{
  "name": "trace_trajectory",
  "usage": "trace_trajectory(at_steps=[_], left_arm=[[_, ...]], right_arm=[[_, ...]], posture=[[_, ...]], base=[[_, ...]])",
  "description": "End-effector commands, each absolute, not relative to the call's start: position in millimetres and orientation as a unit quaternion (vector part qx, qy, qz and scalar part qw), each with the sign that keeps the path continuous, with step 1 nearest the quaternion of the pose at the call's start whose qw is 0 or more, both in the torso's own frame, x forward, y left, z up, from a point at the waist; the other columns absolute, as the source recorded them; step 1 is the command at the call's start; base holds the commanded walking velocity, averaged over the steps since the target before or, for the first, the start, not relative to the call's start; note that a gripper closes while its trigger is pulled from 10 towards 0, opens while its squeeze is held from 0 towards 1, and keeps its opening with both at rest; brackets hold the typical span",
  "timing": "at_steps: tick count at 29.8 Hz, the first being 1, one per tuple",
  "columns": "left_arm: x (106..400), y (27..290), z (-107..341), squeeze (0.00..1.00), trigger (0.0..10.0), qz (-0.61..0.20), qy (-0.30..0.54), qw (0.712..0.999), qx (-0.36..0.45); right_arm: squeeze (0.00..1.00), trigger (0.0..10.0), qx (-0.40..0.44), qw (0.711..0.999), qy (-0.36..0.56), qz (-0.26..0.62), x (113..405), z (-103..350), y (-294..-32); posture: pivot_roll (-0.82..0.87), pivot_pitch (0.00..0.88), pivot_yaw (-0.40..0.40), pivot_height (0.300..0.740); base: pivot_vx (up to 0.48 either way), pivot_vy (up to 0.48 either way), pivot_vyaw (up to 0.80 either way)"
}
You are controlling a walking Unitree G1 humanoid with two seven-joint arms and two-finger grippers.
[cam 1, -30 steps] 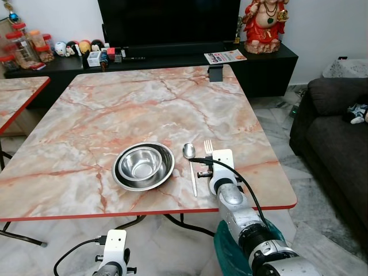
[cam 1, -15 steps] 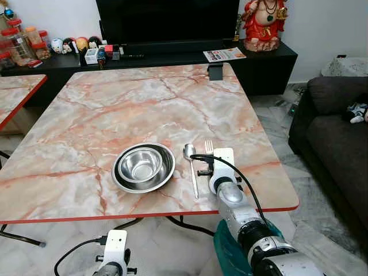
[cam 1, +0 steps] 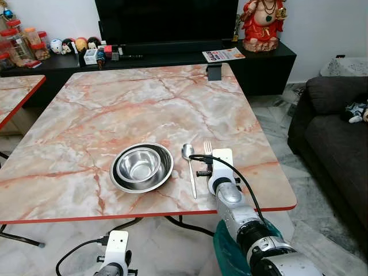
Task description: Setting the table
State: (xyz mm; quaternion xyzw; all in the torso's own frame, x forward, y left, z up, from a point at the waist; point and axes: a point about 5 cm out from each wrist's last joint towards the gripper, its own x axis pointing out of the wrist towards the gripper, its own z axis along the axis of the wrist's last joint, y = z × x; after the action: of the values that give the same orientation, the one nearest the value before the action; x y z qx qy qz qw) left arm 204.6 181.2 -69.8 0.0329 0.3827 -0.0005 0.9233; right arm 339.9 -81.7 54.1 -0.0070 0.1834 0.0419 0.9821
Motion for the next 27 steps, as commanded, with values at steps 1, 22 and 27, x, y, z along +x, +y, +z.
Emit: trace_trajectory(at_steps=[1, 22, 27], left_arm=[[198.7, 184.2, -73.3, 0.0, 10.0, -0.006, 0.397, 0.917, 0.041], [198.7, 185.2, -73.2, 0.0, 10.0, -0.005, 0.398, 0.916, 0.045], [198.8, 185.6, -73.1, 0.0, 10.0, -0.004, 0.397, 0.917, 0.045]], right_arm=[[0.03, 10.0, -0.005, 0.981, 0.19, 0.044, 341.6, 55.4, -79.0], [0.58, 10.0, -0.008, 0.981, 0.189, 0.051, 342.5, 56.9, -76.0], [0.69, 10.0, -0.01, 0.981, 0.186, 0.049, 343.3, 58.3, -75.5]], posture=[[-0.02, 0.0, 0.064, 0.74], [-0.01, 0.0, 0.065, 0.74], [-0.01, 0.0, 0.063, 0.74]], base=[[0.0, 0.0, 0.0], [0.0, 0.0, 0.0], [0.0, 0.0, 0.0]])
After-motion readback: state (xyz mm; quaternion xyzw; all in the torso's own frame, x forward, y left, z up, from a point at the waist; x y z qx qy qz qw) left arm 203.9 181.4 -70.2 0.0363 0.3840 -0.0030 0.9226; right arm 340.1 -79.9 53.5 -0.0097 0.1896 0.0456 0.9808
